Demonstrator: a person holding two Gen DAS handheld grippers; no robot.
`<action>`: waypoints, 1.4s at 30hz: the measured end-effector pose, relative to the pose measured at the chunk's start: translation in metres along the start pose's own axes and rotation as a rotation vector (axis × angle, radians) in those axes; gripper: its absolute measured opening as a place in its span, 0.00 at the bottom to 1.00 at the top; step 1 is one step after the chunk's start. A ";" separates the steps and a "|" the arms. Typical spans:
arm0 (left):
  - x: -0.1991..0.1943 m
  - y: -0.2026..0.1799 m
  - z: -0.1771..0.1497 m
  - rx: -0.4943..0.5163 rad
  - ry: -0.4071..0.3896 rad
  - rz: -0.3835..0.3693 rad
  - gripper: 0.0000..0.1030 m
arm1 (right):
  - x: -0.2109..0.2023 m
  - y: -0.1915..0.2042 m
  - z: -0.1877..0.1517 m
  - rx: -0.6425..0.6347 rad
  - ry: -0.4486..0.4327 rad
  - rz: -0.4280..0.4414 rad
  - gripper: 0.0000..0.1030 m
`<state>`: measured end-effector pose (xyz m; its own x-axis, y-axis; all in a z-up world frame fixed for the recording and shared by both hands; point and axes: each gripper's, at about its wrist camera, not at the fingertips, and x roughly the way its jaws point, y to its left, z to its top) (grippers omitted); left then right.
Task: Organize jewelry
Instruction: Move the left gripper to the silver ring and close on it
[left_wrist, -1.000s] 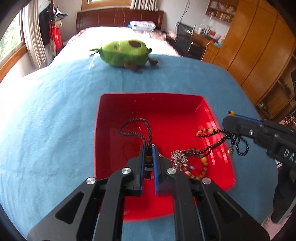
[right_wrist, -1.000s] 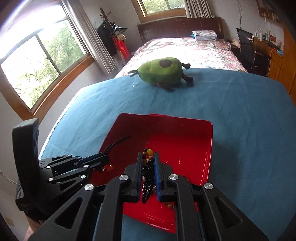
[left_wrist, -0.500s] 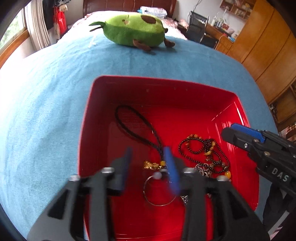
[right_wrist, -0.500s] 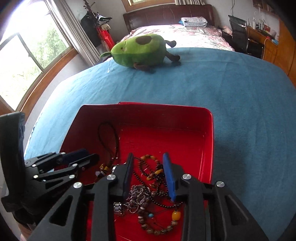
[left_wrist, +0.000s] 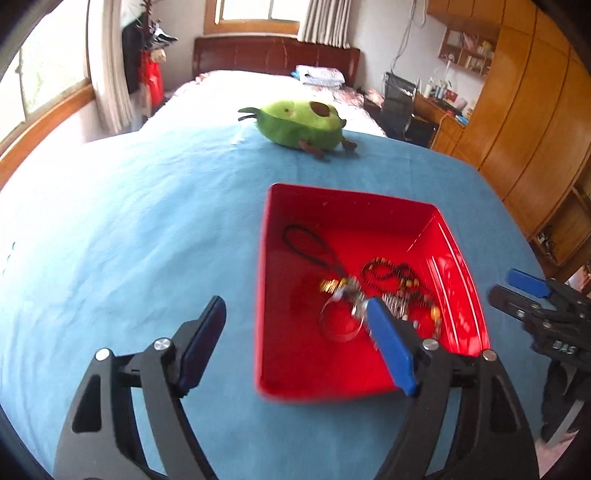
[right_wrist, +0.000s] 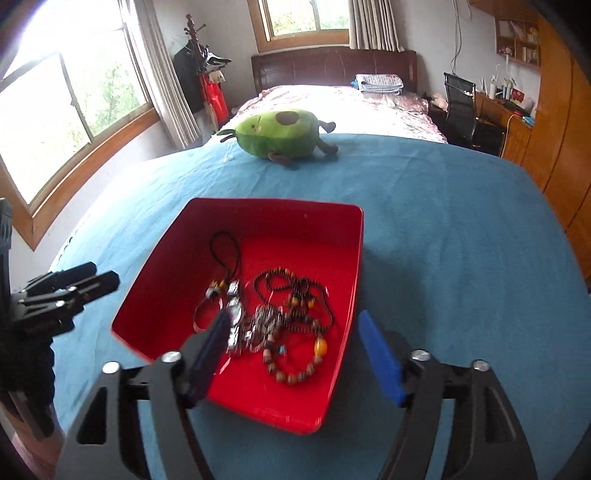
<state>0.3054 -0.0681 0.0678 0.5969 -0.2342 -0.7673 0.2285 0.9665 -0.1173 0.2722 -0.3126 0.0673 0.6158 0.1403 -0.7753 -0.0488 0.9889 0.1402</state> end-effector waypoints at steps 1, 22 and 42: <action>-0.006 0.002 -0.007 0.000 -0.004 0.003 0.82 | -0.007 0.001 -0.008 -0.006 0.001 0.007 0.83; -0.085 0.010 -0.207 0.107 0.135 0.034 0.84 | -0.054 0.013 -0.175 0.173 0.222 0.255 0.96; -0.062 -0.009 -0.238 0.153 0.242 0.035 0.72 | -0.071 0.035 -0.198 0.081 0.237 0.241 0.90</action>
<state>0.0838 -0.0374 -0.0336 0.4096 -0.1508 -0.8997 0.3352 0.9421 -0.0053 0.0710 -0.2785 0.0056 0.3938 0.3865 -0.8340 -0.1023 0.9201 0.3781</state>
